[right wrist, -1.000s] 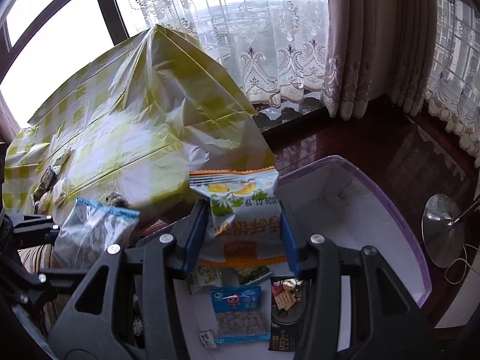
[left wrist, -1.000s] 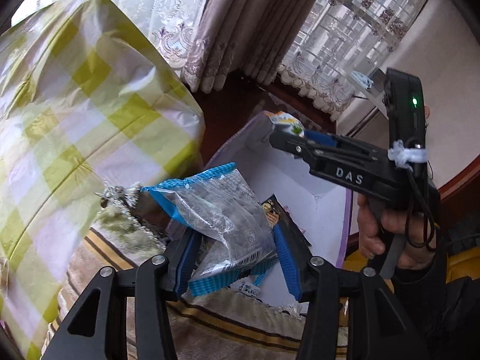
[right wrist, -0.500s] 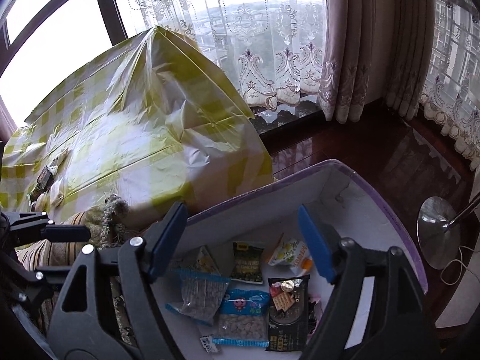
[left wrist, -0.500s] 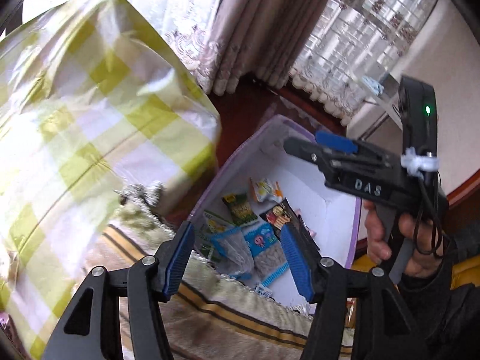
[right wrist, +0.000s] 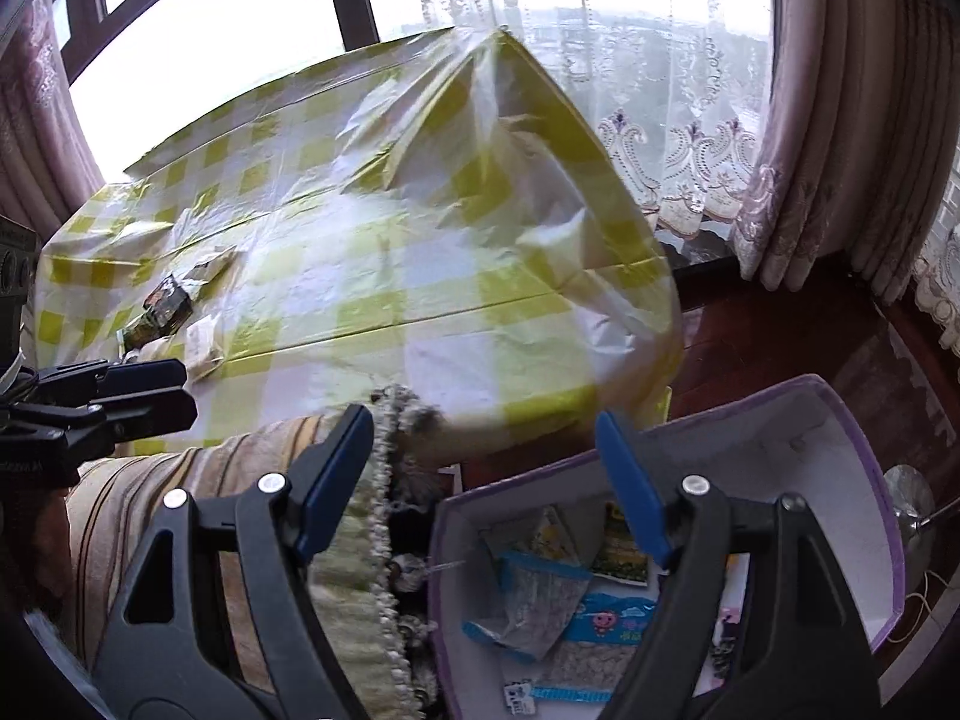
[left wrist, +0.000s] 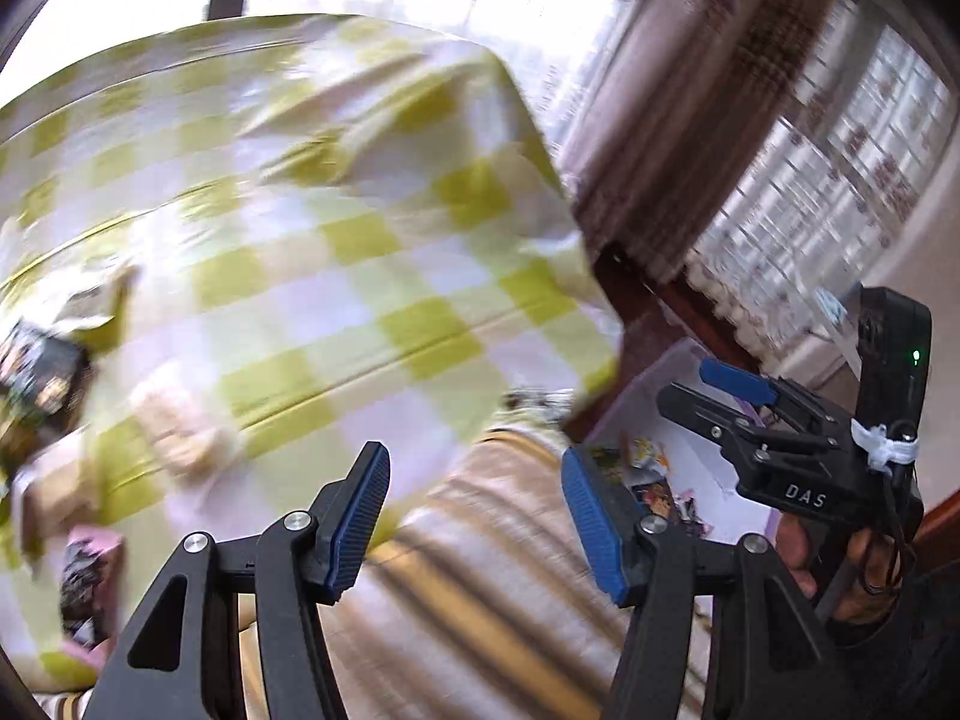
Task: Organize snacks
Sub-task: 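Grasp the pink chocolate bar with the left gripper while the right grasps the clear-wrapped cake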
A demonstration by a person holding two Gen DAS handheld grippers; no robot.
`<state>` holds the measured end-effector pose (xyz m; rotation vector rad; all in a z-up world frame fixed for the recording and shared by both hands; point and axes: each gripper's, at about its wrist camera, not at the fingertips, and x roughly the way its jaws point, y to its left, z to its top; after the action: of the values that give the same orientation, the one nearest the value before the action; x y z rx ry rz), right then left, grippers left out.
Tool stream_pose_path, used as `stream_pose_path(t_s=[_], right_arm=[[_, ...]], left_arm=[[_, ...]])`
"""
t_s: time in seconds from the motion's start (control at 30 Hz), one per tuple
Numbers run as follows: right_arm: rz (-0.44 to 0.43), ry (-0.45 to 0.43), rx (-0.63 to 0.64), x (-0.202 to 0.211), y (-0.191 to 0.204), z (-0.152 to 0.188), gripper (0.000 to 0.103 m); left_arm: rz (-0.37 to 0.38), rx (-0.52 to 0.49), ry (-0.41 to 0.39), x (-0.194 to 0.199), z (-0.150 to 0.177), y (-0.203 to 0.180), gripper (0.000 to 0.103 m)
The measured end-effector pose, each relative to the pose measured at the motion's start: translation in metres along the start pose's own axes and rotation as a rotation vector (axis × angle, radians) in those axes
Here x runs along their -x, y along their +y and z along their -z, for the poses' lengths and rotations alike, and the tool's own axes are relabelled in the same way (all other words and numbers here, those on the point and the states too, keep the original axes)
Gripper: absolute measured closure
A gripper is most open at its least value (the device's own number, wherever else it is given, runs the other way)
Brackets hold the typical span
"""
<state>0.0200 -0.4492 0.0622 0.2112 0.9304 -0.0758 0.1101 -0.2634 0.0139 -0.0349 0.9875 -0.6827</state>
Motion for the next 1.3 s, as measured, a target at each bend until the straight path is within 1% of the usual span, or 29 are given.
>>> stream_pose_path(t_s=[0.1, 0.23, 0.33, 0.5, 0.57, 0.63, 0.73, 0.8, 0.97, 1.0, 1.03, 1.07, 1.17, 1.3], right_arm=[[-0.028, 0.015, 0.054, -0.009, 0.029, -0.002, 0.024], [-0.077, 0.025, 0.117, -0.019, 0.067, -0.004, 0.021], [-0.080, 0.011, 0.174, -0.023, 0.095, -0.006, 0.009], [-0.101, 0.027, 0.255, -0.035, 0.134, -0.011, 0.009], [-0.107, 0.036, 0.275, -0.040, 0.146, -0.014, 0.009], [-0.114, 0.049, 0.289, -0.046, 0.157, -0.015, 0.008], [-0.119, 0.061, 0.326, -0.054, 0.174, -0.016, 0.008], [-0.120, 0.070, 0.351, -0.060, 0.185, -0.017, 0.008], [-0.100, 0.098, 0.398, -0.078, 0.206, -0.017, 0.008], [-0.094, 0.101, 0.411, -0.081, 0.210, -0.017, 0.008], [-0.089, 0.103, 0.426, -0.085, 0.215, -0.017, 0.008], [-0.090, 0.101, 0.442, -0.087, 0.219, -0.016, 0.008], [-0.102, 0.096, 0.476, -0.095, 0.233, -0.016, 0.008], [-0.108, 0.108, 0.483, -0.111, 0.245, -0.021, 0.008]], left_arm=[[-0.040, 0.083, -0.028, 0.024, 0.011, 0.039, 0.043], [-0.130, 0.152, -0.043, 0.052, 0.031, 0.082, 0.043], [-0.159, 0.177, -0.034, 0.067, 0.046, 0.106, 0.043], [-0.206, 0.191, -0.003, 0.083, 0.063, 0.135, 0.043], [-0.214, 0.199, 0.016, 0.081, 0.064, 0.144, 0.044], [-0.214, 0.197, 0.045, 0.076, 0.064, 0.151, 0.052], [-0.227, 0.194, 0.118, 0.061, 0.063, 0.160, 0.060], [-0.252, 0.175, 0.147, 0.053, 0.061, 0.162, 0.060], [-0.293, 0.094, 0.181, 0.040, 0.053, 0.159, 0.060], [-0.296, 0.082, 0.191, 0.036, 0.053, 0.159, 0.063], [-0.297, 0.075, 0.203, 0.032, 0.053, 0.159, 0.071], [-0.293, 0.074, 0.215, 0.027, 0.053, 0.161, 0.074], [-0.274, 0.078, 0.202, 0.026, 0.053, 0.164, 0.077], [-0.226, 0.130, 0.163, 0.031, 0.053, 0.174, 0.078]])
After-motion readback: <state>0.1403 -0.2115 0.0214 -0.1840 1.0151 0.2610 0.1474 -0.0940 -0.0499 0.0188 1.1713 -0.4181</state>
